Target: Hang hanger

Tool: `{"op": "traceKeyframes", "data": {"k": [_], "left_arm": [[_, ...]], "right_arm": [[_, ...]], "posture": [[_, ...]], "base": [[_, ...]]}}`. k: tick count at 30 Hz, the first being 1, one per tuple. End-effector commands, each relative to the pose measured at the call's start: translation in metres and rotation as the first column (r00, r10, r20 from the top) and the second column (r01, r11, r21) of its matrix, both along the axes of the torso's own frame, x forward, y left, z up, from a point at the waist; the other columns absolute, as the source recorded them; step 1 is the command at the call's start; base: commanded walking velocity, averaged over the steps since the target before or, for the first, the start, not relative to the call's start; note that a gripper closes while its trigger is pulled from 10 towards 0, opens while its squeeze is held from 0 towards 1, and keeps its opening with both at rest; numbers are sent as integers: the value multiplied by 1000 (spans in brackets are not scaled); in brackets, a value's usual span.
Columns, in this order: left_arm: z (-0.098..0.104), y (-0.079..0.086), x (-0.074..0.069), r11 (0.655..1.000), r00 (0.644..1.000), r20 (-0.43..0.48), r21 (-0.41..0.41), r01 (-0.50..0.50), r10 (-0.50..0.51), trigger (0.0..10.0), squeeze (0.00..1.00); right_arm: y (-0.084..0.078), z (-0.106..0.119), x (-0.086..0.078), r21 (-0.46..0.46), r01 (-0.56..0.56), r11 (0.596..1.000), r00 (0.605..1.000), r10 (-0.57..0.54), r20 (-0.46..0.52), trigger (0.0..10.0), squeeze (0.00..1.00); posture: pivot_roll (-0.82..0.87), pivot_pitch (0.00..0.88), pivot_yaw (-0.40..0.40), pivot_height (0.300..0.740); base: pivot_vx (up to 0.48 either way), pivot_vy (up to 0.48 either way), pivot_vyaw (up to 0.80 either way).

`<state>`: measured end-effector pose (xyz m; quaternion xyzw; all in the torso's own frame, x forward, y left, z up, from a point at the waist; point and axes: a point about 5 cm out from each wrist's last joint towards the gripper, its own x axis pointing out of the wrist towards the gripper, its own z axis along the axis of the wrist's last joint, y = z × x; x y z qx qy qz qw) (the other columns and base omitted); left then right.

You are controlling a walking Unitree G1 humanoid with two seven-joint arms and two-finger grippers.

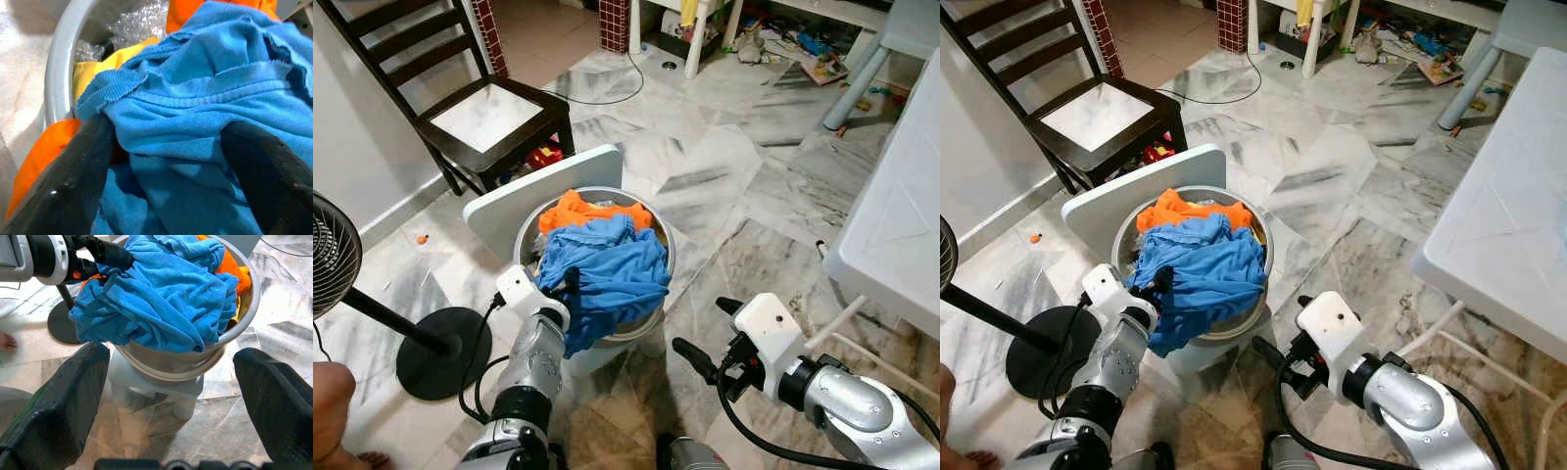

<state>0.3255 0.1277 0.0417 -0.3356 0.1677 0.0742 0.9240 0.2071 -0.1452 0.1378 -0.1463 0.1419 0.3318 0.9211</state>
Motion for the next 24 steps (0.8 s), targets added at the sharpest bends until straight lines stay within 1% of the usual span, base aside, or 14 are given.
{"op": "traceKeyframes", "data": {"k": [1,6,13,15,20,22,23,24], "left_arm": [[-4,2,-1,1000,1000,-17,-19,-12,12,0,0],[-4,2,-1,1000,1000,-12,-13,1,-2,0,0],[-6,0,-1,999,999,1,15,33,-33,0,0],[-4,0,-1,997,998,17,47,54,-55,0,0],[-3,0,0,993,997,32,91,69,-73,0,0],[-2,0,1,989,996,34,129,78,-83,0,0],[-1,0,1,983,994,42,161,92,-100,0,0],[-1,0,1,983,994,42,161,92,-100,0,0]], "right_arm": [[5,4,-3,5,-24,1000,999,24,22,10000,0],[6,3,-6,15,-48,999,999,48,2,10000,0],[6,2,-4,12,-48,999,999,48,3,10000,0],[6,2,-4,10,-46,999,999,45,5,10000,0],[5,2,-4,9,-44,999,999,44,6,10000,0],[5,2,-3,7,-43,999,999,43,7,10000,0],[5,2,-3,7,-44,999,999,44,9,10000,0],[5,2,-3,7,-44,999,999,44,9,10000,0]], "posture": [[-308,230,15,740],[-306,230,15,740],[-306,227,14,740],[-306,224,14,740],[-305,219,14,740],[-307,209,10,740],[-306,205,11,740],[-306,205,11,740]], "base": [[0,0,0],[0,0,0],[0,0,0],[0,0,0],[0,0,0],[0,0,0],[0,0,0],[0,0,0]]}}
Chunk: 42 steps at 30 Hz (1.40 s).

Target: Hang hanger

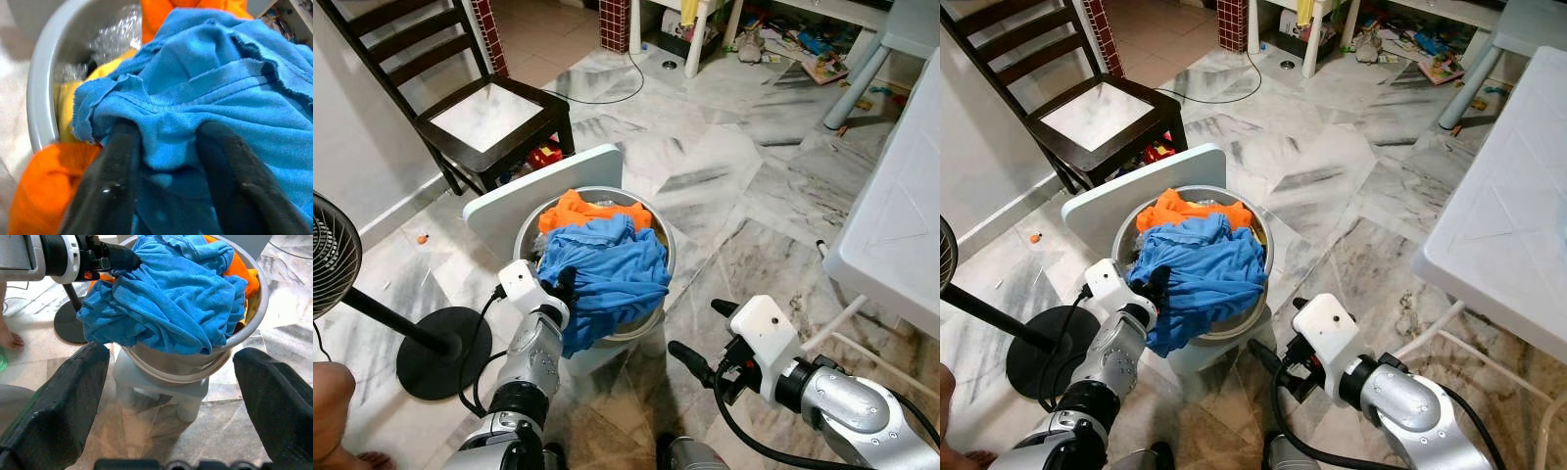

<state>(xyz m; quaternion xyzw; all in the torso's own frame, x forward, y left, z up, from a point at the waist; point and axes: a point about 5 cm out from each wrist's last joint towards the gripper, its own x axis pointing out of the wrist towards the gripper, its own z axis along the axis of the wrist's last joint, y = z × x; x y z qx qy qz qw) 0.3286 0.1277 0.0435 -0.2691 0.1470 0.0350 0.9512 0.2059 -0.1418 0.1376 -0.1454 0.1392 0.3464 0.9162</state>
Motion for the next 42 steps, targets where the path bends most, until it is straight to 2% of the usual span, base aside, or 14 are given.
{"op": "traceKeyframes", "data": {"k": [1,9,15,20,22,25,26,31,32,35,36,37,38,42], "left_arm": [[-2,0,-1,998,1000,-4,57,22,-22,0,0],[5,-4,2,977,993,46,188,100,-110,0,0],[11,-22,0,901,946,95,348,259,-308,0,0],[12,-31,-2,853,912,102,407,326,-397,0,0],[10,-44,-8,758,834,84,474,449,-546,0,0],[9,-46,-10,700,804,56,529,479,-592,0,0],[9,-45,-10,701,811,52,538,469,-582,0,0],[16,-31,-6,838,924,106,469,279,-367,0,0],[14,-27,-9,893,964,96,408,188,-247,10000,0],[11,-22,-16,945,988,92,314,87,-122,10000,0],[8,-21,-20,955,993,82,290,60,-87,10000,757],[6,-20,-23,960,995,73,278,41,-63,10000,757],[2,-21,-29,965,997,58,260,24,-41,10000,1000],[-7,-21,-36,977,1000,3,212,7,-8,10000,1000]], "right_arm": [[2,2,-1,1,-13,1000,1000,13,12,10000,0],[1,1,1,0,-11,1000,1000,11,14,10000,0],[2,1,2,2,-9,1000,1000,9,20,10000,0],[2,1,2,2,-9,1000,1000,9,21,10000,0],[3,1,2,3,-12,1000,1000,12,23,10000,0],[3,1,3,2,-10,1000,1000,10,25,10000,0],[3,1,3,2,-10,1000,1000,10,25,10000,0],[3,1,3,0,-6,1000,1000,6,29,10000,0],[3,0,3,0,-5,1000,1000,5,30,10000,0],[3,0,4,1,-5,1000,1000,5,31,10000,0],[3,0,4,2,-5,1000,1000,4,31,10000,0],[4,0,4,3,-4,1000,1000,4,31,10000,0],[4,0,5,6,-6,1000,999,6,33,10000,0],[6,0,6,8,-11,1000,999,10,36,10000,0]], "posture": [[-306,205,11,740],[-299,198,8,740],[-296,195,10,740],[-292,196,11,740],[-290,198,10,740],[-291,199,11,740],[-291,199,11,740],[-286,198,13,740],[-286,198,13,740],[-275,197,14,740],[-275,197,14,740],[-271,196,13,740],[-271,196,13,740],[-267,195,10,740]], "base": [[0,0,0],[0,0,0],[0,0,0],[0,0,0],[0,0,0],[0,0,0],[0,0,0],[0,0,0],[0,0,0],[0,0,0],[0,0,0],[0,0,0],[0,0,0],[0,0,0]]}}
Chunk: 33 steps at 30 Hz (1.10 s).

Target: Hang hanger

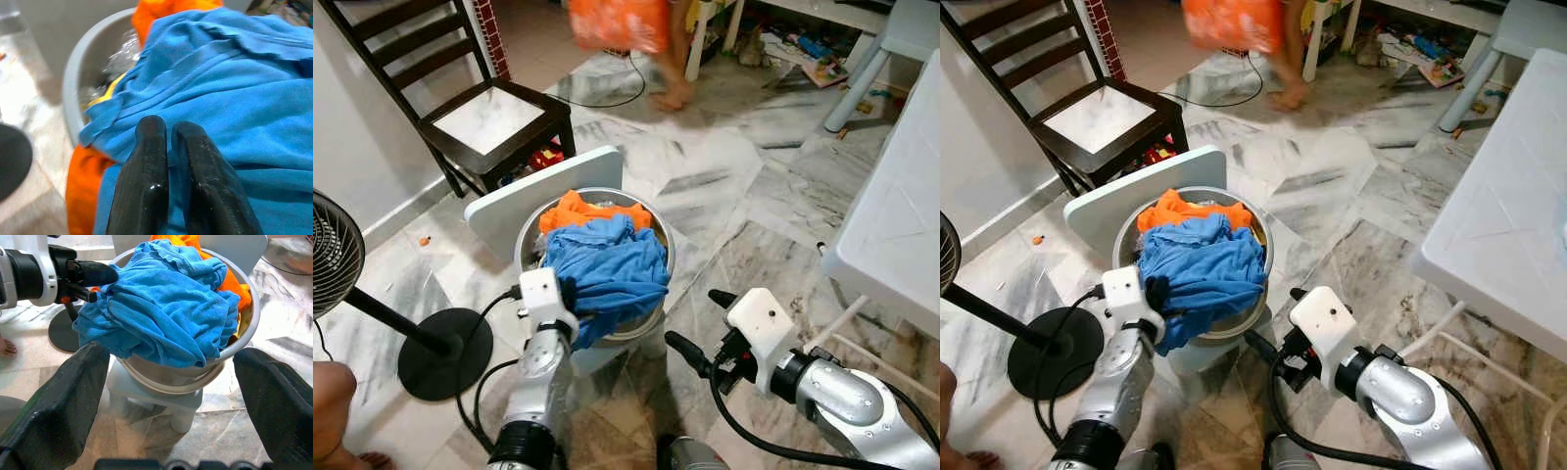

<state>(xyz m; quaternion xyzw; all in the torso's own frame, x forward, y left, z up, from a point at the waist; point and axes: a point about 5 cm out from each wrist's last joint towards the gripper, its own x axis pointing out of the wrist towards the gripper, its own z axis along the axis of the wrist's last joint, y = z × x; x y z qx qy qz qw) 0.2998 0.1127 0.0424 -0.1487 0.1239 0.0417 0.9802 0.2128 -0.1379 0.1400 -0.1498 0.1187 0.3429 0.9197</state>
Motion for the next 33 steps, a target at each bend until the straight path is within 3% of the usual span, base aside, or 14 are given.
{"op": "traceKeyframes", "data": {"k": [1,12,23,28,33], "left_arm": [[-7,-5,-7,998,999,-45,-56,-25,22,10000,1000],[-1,16,-3,985,986,-82,-75,-152,146,10000,1000],[5,11,9,981,984,-108,-114,-157,145,10000,1000],[4,9,6,980,983,-115,-121,-160,146,10000,1000],[-2,12,-6,976,977,-137,-118,-181,164,10000,1000]], "right_arm": [[2,-2,-1,1,-13,1000,1000,13,-5,10000,0],[3,-3,0,3,-5,1000,1000,5,3,10000,0],[3,-8,-1,-11,-18,1000,1000,18,-19,10000,0],[5,-13,-4,-11,-14,1000,999,13,-40,10000,0],[6,-16,-8,1,-11,1000,998,11,-64,10000,0]], "posture": [[-267,195,10,740],[-262,192,18,740],[-258,199,9,740],[-243,208,3,740],[-217,234,-2,740]], "base": [[0,0,0],[0,0,0],[0,0,0],[0,0,0],[0,0,0]]}}
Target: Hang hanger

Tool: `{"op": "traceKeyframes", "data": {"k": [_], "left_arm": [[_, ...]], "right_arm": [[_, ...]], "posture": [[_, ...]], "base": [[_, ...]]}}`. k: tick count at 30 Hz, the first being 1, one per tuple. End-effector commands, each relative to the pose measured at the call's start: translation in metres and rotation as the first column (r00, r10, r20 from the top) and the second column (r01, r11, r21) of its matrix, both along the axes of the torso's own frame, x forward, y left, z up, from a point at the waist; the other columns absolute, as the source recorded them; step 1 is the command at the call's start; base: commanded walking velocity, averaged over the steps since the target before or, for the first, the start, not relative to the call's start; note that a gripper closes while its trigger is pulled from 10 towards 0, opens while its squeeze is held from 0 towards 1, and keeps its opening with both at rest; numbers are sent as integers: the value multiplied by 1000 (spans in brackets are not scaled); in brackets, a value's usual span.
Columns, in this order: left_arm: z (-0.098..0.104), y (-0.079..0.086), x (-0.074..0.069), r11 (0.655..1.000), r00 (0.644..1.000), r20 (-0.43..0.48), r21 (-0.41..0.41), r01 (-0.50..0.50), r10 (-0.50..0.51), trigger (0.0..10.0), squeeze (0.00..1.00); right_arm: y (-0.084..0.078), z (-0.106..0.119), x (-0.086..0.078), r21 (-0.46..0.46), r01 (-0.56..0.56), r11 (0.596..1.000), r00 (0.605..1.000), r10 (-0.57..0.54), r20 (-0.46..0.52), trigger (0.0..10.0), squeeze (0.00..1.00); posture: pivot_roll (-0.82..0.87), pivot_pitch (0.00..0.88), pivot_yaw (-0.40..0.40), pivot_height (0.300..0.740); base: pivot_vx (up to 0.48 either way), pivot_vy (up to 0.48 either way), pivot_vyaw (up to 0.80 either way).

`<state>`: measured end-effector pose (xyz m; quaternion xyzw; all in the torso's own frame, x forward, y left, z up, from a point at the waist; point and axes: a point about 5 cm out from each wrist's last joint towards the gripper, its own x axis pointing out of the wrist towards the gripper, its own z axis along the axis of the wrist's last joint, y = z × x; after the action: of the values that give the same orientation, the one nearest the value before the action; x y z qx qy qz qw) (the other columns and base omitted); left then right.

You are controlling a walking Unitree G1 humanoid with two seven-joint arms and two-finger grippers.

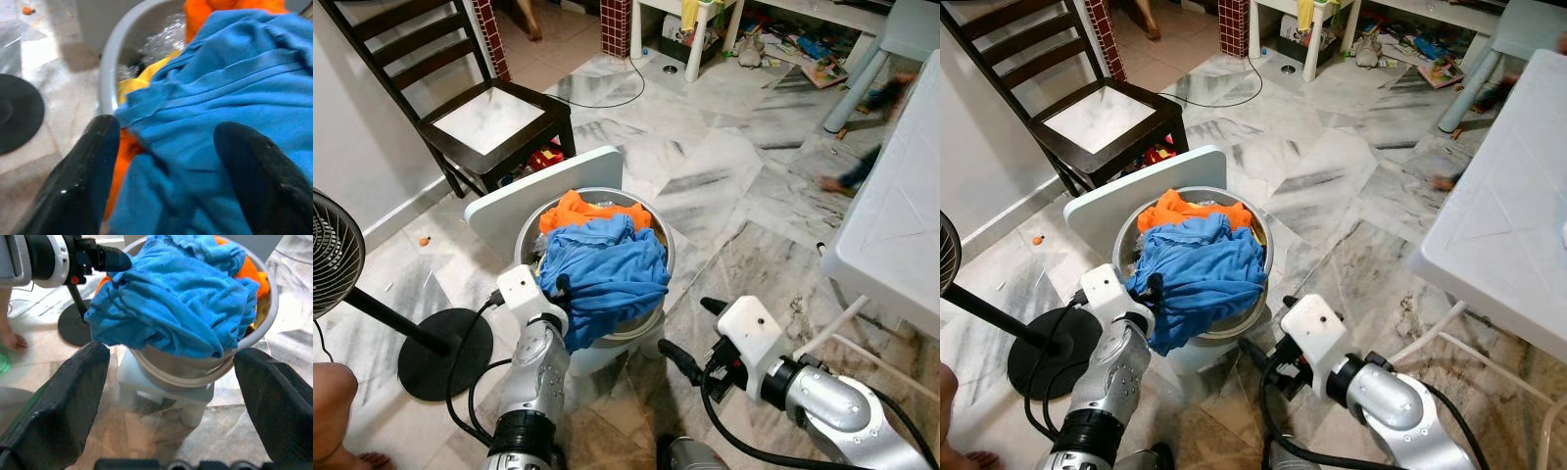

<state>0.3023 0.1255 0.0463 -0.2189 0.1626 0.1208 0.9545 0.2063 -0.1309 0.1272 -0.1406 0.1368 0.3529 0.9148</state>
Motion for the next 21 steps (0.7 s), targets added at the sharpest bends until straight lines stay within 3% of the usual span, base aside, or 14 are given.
{"op": "traceKeyframes", "data": {"k": [1,11,21], "left_arm": [[-6,-1,-10,1000,1000,-29,-2,-11,11,10000,1000],[-4,0,-21,1000,999,-38,-6,-29,29,10000,1000],[-3,-9,-10,994,997,-75,-113,-10,1,10000,1000]], "right_arm": [[-1,-3,-2,-3,3,1000,1000,-3,-21,10000,0],[-4,-2,2,-6,21,1000,1000,-21,-20,10000,0],[-4,-1,-2,-10,24,1000,1000,-24,-18,10000,0]], "posture": [[-213,240,-4,740],[-205,272,-7,740],[-223,281,-5,740]], "base": [[0,0,0],[0,0,0],[0,0,0]]}}
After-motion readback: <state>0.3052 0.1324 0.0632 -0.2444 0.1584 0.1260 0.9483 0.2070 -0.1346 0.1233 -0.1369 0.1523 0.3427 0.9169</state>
